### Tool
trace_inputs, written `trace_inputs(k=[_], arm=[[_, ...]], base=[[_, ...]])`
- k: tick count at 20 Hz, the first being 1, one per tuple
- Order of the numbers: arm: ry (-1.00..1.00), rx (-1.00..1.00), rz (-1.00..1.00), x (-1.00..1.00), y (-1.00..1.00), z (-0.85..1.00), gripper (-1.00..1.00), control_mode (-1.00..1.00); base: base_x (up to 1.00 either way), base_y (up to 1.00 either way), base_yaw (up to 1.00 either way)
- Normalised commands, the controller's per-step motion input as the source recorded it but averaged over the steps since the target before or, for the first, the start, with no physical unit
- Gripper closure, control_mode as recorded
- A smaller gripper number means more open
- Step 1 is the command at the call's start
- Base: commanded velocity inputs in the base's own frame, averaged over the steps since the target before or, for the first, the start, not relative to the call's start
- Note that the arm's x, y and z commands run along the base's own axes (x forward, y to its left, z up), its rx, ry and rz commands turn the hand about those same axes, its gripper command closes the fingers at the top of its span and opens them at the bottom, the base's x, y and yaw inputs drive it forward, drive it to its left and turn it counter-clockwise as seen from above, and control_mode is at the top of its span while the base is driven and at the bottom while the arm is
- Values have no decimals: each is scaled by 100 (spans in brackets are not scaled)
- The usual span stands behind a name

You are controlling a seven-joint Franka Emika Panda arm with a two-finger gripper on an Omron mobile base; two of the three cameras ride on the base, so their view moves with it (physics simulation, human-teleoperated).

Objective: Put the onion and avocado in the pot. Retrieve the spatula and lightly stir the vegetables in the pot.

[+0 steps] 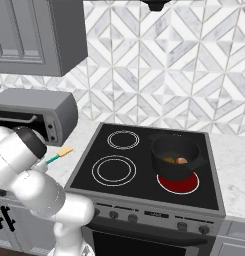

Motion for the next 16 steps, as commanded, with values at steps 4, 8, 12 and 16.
trace_inputs(k=[4, 8, 12, 16], arm=[[-10, 0, -6, -77, -26, 35, 100, -100], [-1, 10, -23, -81, -86, 77, 100, -100], [10, 16, -34, -23, -100, 70, 100, -100], [3, 14, -29, 0, -100, 89, 100, -100]], base=[[0, 0, 0], [0, 0, 0], [0, 0, 0], [0, 0, 0]])
